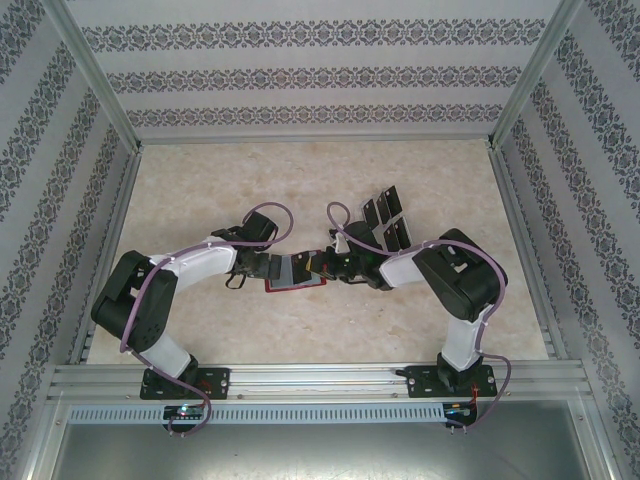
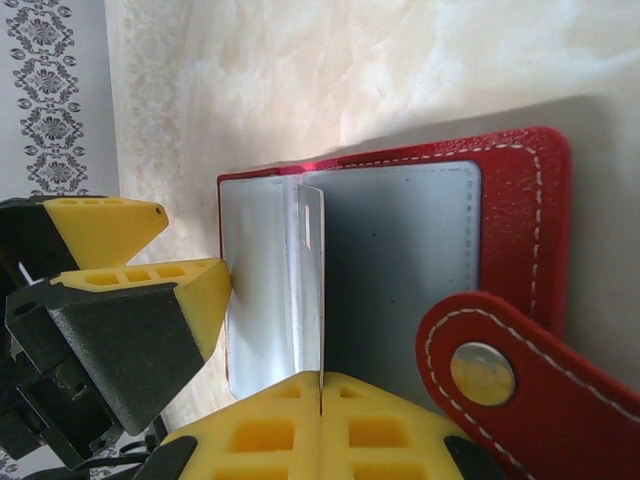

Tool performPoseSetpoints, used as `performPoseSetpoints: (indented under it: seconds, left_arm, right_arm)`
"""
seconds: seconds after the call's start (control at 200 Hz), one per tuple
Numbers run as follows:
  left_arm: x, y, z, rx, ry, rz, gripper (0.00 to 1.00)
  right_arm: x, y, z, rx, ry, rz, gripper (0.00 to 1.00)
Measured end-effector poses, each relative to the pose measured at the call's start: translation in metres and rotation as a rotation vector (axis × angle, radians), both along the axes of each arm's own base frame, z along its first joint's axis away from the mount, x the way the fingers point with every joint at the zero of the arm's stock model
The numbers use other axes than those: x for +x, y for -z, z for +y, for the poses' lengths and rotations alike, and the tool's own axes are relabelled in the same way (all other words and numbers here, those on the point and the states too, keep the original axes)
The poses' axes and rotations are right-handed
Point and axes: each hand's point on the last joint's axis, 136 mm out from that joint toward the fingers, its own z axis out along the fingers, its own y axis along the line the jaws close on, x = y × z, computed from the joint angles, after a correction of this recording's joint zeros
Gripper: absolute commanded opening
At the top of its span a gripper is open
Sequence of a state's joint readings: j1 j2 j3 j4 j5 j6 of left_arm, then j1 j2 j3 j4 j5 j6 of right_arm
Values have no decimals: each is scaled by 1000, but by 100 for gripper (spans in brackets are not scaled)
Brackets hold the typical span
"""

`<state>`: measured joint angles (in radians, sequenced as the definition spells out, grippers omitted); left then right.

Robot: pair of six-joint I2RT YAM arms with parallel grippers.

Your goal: Put the credit cards into the card holder

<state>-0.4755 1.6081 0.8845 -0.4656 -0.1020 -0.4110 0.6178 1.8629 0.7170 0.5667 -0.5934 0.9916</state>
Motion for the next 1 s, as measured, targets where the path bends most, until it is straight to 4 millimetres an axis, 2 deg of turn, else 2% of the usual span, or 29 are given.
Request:
performPoseSetpoints:
  seconds: [0.175,0.58,0.999]
  left_arm:
    - [0,0,0,3,-1,-2,100]
    - [1,0,1,7,-2,-4,100]
    - [-3,-3,14,66,-32,2,100]
  right_arm:
    - [0,7,0,-5,-1,12,0]
    - [-2,4,8,7,-20,14,0]
    - [-3,7,6,-1,-9,38,0]
